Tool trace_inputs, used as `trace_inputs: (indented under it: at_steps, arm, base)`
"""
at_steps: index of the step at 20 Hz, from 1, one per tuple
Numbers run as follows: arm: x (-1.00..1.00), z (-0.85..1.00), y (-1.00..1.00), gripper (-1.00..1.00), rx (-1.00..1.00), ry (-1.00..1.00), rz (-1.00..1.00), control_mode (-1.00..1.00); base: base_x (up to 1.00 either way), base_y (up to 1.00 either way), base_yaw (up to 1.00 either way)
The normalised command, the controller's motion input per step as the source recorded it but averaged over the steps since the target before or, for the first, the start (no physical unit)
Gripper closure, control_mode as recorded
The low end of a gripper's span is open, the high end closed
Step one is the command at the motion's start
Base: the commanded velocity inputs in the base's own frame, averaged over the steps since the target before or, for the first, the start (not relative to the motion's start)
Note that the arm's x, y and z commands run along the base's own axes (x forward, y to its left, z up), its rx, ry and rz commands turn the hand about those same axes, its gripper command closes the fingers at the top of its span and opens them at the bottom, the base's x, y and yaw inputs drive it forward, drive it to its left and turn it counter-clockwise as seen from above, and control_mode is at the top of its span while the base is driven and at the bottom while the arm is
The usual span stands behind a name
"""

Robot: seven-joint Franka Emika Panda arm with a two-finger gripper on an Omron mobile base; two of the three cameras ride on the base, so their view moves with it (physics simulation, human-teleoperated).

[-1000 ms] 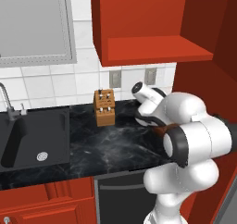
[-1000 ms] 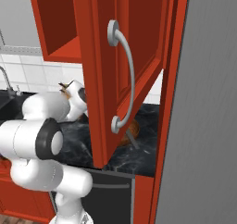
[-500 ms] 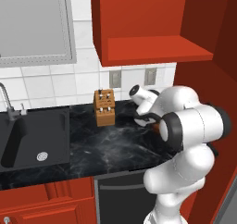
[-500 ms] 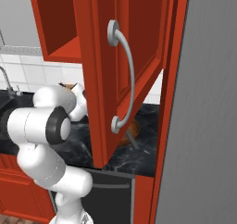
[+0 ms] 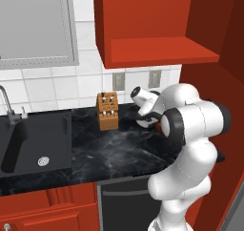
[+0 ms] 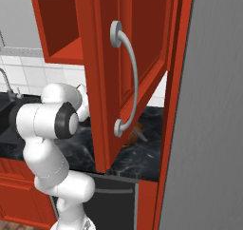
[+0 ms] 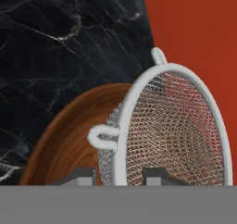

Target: Open the cabinet and setup a tea strainer by placing it in the bowl upright.

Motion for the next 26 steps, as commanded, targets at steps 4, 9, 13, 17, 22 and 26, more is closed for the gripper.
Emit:
trace_inputs:
  at_steps: [4,9,13,17,22,26]
  arm:
    - [0.00,-0.22,0.00,1.00,0.00,0.02,0.00,-1.00]
    - [-0.09,-0.06,0.00,1.00,0.02,0.03,-0.04,-1.00]
    - [-0.14,-0.05,0.00,1.00,0.00,0.02,-0.06,-1.00]
    - [-0.12,-0.06,0.00,1.00,0.00,0.00,-0.07,-1.00]
    - [-0.08,-0.03,0.00,1.00,0.02,0.00,-0.05,-1.00]
    - [-0.26,0.00,0.00,1.00,0.12,0.00,-0.01,-1.00]
  base:
    - [0.00,0.00,0.00]
    - [0.00,0.00,0.00]
    - [0.00,0.00,0.00]
    - [0.00,0.00,0.00]
    - [0.00,0.00,0.00]
    - [0.00,0.00,0.00]
